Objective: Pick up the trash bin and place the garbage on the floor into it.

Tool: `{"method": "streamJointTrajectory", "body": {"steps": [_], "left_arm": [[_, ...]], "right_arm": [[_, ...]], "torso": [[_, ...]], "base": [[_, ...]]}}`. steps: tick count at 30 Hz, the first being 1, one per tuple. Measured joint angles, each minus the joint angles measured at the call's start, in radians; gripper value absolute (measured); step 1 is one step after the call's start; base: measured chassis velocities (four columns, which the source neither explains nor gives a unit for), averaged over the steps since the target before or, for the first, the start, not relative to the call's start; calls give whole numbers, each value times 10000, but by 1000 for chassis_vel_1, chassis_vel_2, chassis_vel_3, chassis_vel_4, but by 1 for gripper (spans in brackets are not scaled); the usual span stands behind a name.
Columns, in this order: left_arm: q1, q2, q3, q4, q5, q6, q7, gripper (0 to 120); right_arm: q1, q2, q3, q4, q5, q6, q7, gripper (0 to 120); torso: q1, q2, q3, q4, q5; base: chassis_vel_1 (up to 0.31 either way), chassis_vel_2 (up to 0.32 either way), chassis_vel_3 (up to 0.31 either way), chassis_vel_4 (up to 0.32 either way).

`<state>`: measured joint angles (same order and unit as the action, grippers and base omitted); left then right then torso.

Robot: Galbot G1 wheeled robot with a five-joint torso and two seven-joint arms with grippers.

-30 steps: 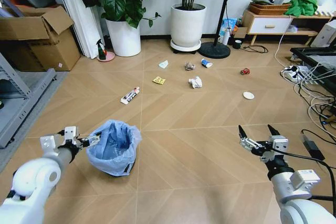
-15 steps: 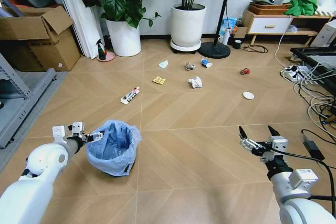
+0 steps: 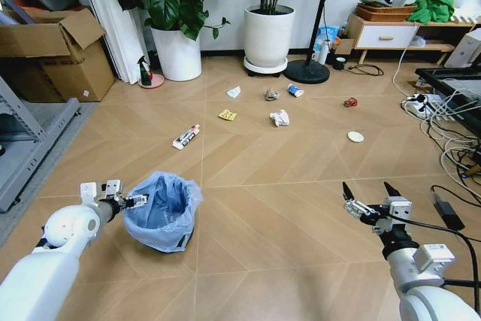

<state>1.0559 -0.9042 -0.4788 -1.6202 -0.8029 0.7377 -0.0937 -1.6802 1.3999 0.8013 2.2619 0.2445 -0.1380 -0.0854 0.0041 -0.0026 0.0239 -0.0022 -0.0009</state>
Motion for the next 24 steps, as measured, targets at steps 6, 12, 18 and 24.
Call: {"method": "streamJointTrajectory", "body": {"steps": [6, 12, 18, 24], "left_arm": [[-165, -24, 72, 348, 180, -9, 212, 96], [-379, -41, 281, 733, 223, -16, 271, 70], [-545, -55, 401, 939, 263, -21, 316, 50], [-632, -61, 482, 1040, 341, -22, 412, 29]], "right_arm": [[-13, 24, -7, 12, -18, 33, 2, 100], [-41, 52, 24, 11, -45, 83, 3, 100], [-35, 92, 40, 10, -46, 92, 3, 100], [-29, 100, 90, 7, -43, 103, 3, 100]], "torso": [[0, 0, 0, 0, 1], [0, 0, 0, 0, 0], [0, 0, 0, 0, 1], [0, 0, 0, 0, 1]], "base": [[0, 0, 0, 0], [0, 0, 0, 0], [0, 0, 0, 0], [0, 0, 0, 0]]}}
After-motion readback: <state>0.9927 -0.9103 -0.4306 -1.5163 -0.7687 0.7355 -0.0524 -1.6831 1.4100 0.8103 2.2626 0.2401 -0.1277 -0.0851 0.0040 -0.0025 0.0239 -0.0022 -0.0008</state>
